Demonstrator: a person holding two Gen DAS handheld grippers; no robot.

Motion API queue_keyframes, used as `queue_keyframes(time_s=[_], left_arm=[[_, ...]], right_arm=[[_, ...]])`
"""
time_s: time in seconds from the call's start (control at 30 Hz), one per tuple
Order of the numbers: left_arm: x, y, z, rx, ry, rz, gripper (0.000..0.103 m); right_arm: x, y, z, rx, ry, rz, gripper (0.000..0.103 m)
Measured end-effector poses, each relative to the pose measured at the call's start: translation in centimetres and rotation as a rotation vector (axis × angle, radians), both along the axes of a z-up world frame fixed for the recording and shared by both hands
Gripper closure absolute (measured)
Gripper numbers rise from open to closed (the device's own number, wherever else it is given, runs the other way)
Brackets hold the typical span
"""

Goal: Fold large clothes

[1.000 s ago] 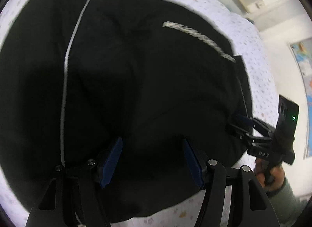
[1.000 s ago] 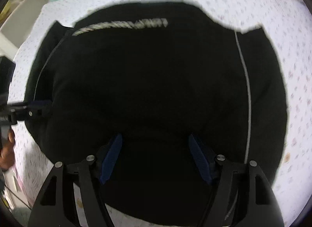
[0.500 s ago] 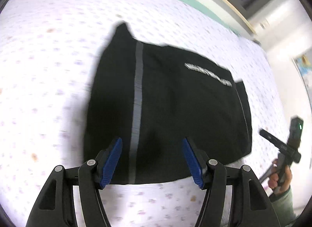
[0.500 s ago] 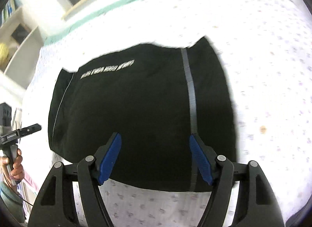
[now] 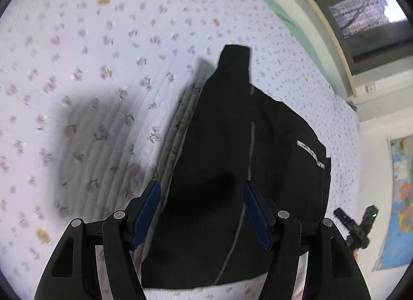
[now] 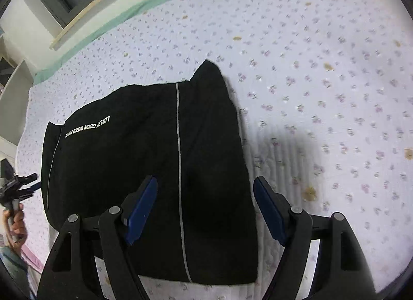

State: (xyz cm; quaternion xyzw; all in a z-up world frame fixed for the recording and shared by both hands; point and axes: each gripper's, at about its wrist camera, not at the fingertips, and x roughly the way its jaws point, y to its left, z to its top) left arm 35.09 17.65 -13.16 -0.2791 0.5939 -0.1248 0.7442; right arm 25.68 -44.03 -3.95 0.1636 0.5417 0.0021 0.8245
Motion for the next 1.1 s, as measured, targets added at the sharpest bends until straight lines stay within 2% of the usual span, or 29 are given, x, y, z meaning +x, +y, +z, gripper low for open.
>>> queue_keyframes(time_s=[0.07,0.2,0.3,0.33,0.47,0.6,0.8,0.83,0.87,0.9,0.97,1.0,1.1], left_arm=[[0.8,0.0,-1.7,-0.051,0.027,0.001,0.036],[1.7,-0.2,-4.5,-0.105,0.080,-0.008,0.036],[2.1,-0.4,-5.9,-0.145,0.099,0.001,0.023],[2.2,-0.6,-6.2,-0.152,0.101,-0.001,0.023],[3.2,-1.2,-7.3,-0.205,0.107,-0.013,0.019],[4.1,-2.2,-8.0,-0.238,0.112,-0.038,0.015],[5.0,-3.6,-8.8,-0.267,0.097,-0.048,0.012],[4.9,-3.9,-8.6,-0.262,0.088,-0.049,0.013],[4.8,-4.3,-8.2,-0.261,0.070,-0.057,0.023],[4.5,-4.9,-7.4,-0.288,0.047,-0.078,0.054],[3.8,-5.6,-5.7,-0.251,0.004,-0.089,0.060],[3.1,-6.0,-4.1,-0.259,-0.031,-0.098,0.065],[0.8,-7.0,0.0,-0.365,-0.111,-0.103,0.069]], right_arm=[[0.9,0.1,-1.3,0.033,0.007,0.013,0.023],[2.0,-0.1,-3.8,0.074,0.036,0.017,0.023],[2.9,-0.6,-5.6,0.098,0.068,0.012,0.023],[3.2,-0.9,-6.3,0.123,0.082,0.012,0.023],[4.6,-2.2,-10.0,0.304,0.145,-0.006,0.015],[5.6,-2.2,-12.3,0.441,0.153,0.001,0.006],[7.1,0.8,-13.2,0.468,0.128,0.103,0.005],[7.2,1.0,-13.2,0.475,0.119,0.105,0.007],[7.1,1.2,-13.0,0.483,0.105,0.116,0.015],[7.1,1.3,-12.8,0.487,0.097,0.123,0.023],[6.3,1.6,-11.5,0.477,0.068,0.143,0.038],[5.8,1.7,-10.7,0.477,0.052,0.145,0.046],[3.8,2.0,-7.9,0.528,-0.016,0.145,0.051]])
